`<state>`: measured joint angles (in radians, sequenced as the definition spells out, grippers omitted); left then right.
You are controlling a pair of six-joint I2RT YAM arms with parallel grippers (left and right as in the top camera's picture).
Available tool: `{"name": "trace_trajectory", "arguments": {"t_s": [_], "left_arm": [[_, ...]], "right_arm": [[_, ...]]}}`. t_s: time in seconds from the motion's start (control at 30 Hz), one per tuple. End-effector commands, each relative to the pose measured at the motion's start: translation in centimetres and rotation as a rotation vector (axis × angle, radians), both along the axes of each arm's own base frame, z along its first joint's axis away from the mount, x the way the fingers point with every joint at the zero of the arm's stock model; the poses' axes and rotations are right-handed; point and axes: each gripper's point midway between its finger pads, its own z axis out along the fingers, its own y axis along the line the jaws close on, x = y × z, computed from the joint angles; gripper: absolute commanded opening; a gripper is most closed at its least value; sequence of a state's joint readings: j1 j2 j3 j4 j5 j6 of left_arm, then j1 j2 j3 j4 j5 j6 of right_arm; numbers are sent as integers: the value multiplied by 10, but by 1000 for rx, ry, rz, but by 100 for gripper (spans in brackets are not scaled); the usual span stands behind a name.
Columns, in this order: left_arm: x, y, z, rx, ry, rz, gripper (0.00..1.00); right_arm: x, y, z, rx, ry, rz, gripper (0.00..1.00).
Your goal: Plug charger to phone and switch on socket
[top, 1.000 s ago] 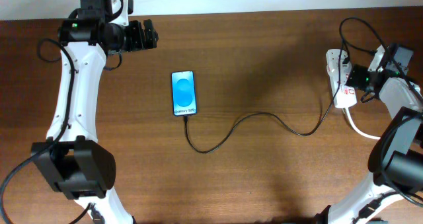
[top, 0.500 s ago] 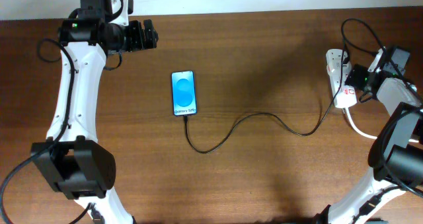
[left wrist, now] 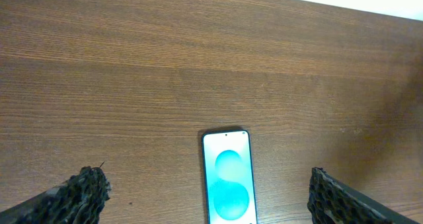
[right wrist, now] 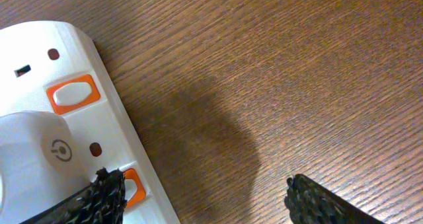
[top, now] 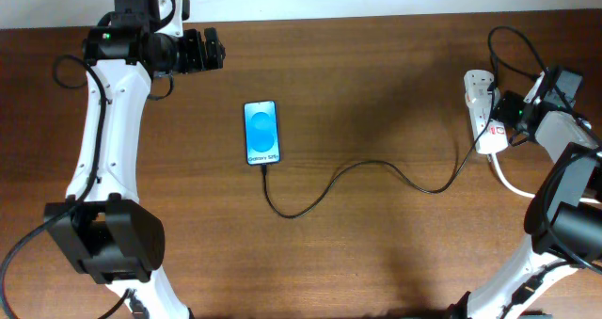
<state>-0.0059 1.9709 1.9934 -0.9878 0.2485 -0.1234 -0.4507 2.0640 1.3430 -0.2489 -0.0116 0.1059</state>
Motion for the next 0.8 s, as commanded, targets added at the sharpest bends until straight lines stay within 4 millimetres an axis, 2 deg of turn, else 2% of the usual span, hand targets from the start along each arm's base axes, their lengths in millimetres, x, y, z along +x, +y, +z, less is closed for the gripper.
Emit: {"name": "trace_trajectory", "arguments": {"t_s": [0.0,0.1,0.47,0.77], "left_arm": [[0,3,9,13,-21,1,99],[0,3,9,13,-21,1,99],[0,3,9,13,-21,1,99],[0,3,9,13,-21,1,99]], "right_arm": [[5,12,-8,53,-6,35,80],[7,17,-8,79,-13,52,80],[-8,24,-18,112,54,50,80],[-9,23,-18,107,60,50,80]]}}
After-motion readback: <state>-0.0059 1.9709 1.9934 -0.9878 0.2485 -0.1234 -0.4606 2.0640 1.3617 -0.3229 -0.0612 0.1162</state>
